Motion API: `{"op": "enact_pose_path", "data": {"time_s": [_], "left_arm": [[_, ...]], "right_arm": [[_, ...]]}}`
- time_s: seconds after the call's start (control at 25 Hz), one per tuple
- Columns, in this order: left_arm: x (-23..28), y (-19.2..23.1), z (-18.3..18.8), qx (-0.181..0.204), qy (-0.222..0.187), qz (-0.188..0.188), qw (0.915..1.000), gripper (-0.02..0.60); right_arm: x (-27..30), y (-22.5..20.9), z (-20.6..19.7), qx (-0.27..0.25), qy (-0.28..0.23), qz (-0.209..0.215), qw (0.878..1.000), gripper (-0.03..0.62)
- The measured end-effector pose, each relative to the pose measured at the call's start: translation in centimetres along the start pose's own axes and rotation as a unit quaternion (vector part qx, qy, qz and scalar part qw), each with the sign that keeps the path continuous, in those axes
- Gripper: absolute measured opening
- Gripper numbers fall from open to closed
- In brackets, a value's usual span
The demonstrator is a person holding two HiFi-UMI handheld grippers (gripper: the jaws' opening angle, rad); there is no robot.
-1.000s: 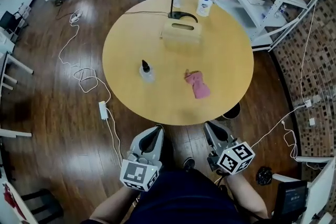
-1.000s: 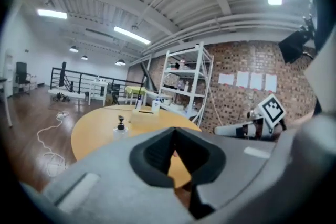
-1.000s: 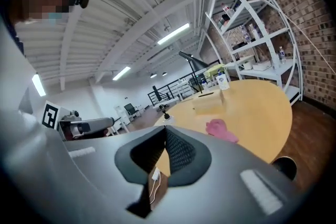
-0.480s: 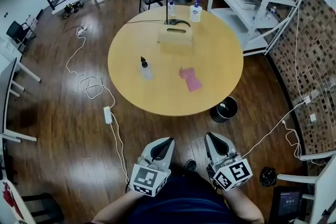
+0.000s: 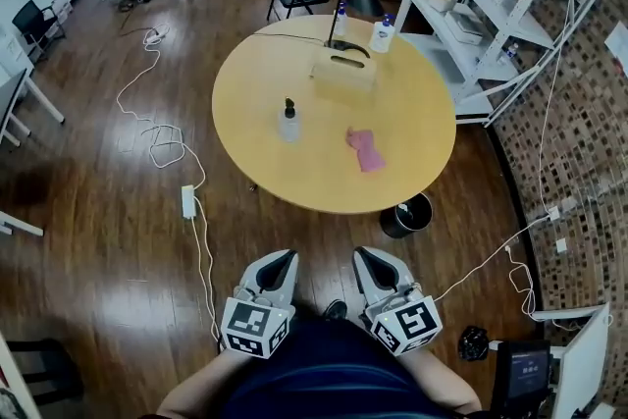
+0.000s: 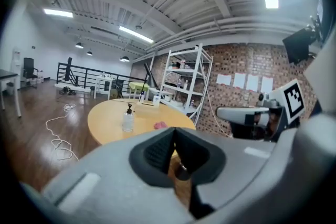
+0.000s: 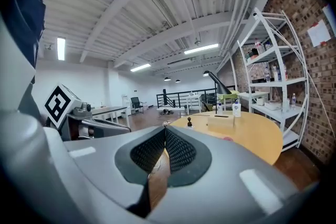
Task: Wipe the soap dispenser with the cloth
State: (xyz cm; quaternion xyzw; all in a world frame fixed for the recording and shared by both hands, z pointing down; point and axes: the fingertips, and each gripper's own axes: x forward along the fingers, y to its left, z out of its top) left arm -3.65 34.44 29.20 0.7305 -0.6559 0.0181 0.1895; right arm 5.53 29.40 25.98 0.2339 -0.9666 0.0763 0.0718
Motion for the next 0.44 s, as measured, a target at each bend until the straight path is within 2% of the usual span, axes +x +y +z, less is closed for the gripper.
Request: {"op": "enact_pose_path", "data": {"time_s": [0.44], "left_arm": [[-0.4,-0.2,2.2,0.036,-0.025,0.008,0.9990,0.003]], "right_arm": [[0.4,0.5,2.2,-0.040,-0.022,0.009,0.999,0.011]]}}
